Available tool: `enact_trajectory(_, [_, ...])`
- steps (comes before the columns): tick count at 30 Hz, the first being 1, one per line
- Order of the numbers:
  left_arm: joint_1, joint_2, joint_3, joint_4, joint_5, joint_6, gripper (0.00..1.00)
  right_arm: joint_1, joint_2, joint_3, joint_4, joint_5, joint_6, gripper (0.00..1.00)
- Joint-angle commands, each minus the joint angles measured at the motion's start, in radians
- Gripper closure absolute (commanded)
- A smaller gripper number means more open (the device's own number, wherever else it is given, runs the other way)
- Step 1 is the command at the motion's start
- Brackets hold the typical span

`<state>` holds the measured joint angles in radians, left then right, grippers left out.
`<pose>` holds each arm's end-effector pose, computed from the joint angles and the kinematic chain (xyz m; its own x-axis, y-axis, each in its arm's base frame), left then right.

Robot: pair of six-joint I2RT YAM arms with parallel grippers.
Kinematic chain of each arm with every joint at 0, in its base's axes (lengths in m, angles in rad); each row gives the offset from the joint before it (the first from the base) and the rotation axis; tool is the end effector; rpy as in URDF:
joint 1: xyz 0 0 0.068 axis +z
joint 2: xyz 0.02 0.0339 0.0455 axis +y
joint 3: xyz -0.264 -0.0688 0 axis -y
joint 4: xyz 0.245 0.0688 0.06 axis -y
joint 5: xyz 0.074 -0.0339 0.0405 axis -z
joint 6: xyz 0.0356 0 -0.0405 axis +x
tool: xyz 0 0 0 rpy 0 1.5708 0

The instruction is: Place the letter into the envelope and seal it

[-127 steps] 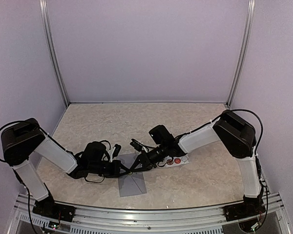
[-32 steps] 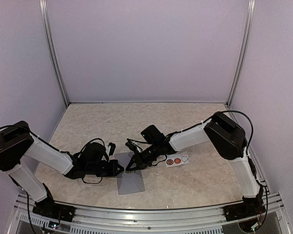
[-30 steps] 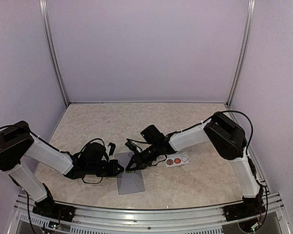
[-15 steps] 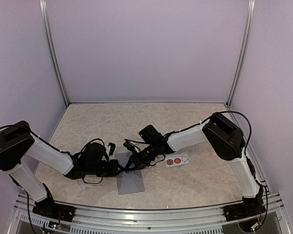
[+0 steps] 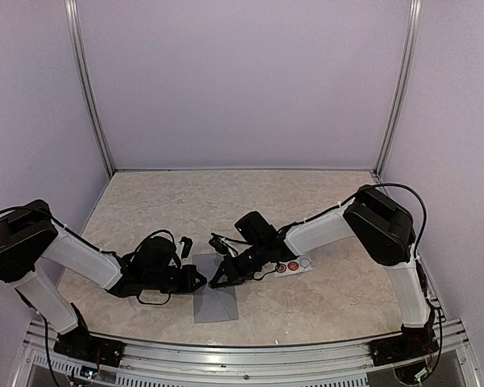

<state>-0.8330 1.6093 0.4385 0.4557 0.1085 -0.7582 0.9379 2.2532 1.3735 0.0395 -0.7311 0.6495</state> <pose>0.1743 -0.1975 0.1033 -0.8639 -0.0659 -0.4994 0.2708 0.7752 -0.5707 0.2505 0.3817 0.0930 -0.8732 -0.4292 -0.2307 -0.4215 0.4277 0.7996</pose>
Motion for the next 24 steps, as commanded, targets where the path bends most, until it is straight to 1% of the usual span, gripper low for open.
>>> enact_trajectory(1, [0.003, 0.029, -0.047, -0.194, -0.035, 0.011, 1.00, 0.005, 0.029, -0.083, -0.172, 0.093, 0.006, 0.96])
enact_trajectory(8, [0.008, 0.001, -0.049, -0.196, -0.033, 0.020, 1.00, -0.010, -0.029, -0.140, -0.163, 0.111, 0.005, 0.96])
enact_trajectory(12, [0.008, -0.057, -0.015, -0.239, -0.050, 0.039, 1.00, -0.011, -0.081, -0.167, -0.145, 0.099, -0.007, 0.94])
enact_trajectory(13, [0.008, -0.074, -0.002, -0.256, -0.056, 0.044, 0.99, -0.010, -0.106, -0.186, -0.122, 0.087, -0.007, 0.93])
enact_trajectory(14, [0.008, -0.112, 0.013, -0.274, -0.066, 0.051, 0.94, -0.010, -0.139, -0.203, -0.101, 0.077, -0.010, 0.89])
enact_trajectory(16, [0.008, -0.174, 0.050, -0.315, -0.089, 0.067, 0.82, -0.010, -0.204, -0.231, -0.083, 0.068, -0.028, 0.79])
enact_trajectory(17, [0.010, -0.201, 0.072, -0.333, -0.102, 0.078, 0.74, -0.010, -0.239, -0.241, -0.081, 0.073, -0.040, 0.70])
enact_trajectory(19, [0.020, -0.267, 0.117, -0.364, -0.134, 0.105, 0.57, -0.014, -0.305, -0.252, -0.089, 0.105, -0.062, 0.50])
enact_trajectory(20, [0.032, -0.293, 0.140, -0.372, -0.141, 0.126, 0.48, -0.020, -0.335, -0.253, -0.097, 0.127, -0.074, 0.37])
enact_trajectory(21, [0.050, -0.315, 0.160, -0.373, -0.141, 0.143, 0.39, -0.029, -0.363, -0.254, -0.102, 0.160, -0.084, 0.27])
enact_trajectory(22, [0.072, -0.323, 0.179, -0.369, -0.140, 0.159, 0.32, -0.041, -0.390, -0.258, -0.102, 0.185, -0.097, 0.20])
enact_trajectory(23, [0.097, -0.331, 0.194, -0.360, -0.139, 0.177, 0.25, -0.056, -0.411, -0.262, -0.099, 0.210, -0.109, 0.15])
enact_trajectory(24, [0.129, -0.334, 0.208, -0.347, -0.129, 0.197, 0.21, -0.083, -0.431, -0.265, -0.096, 0.234, -0.123, 0.11])
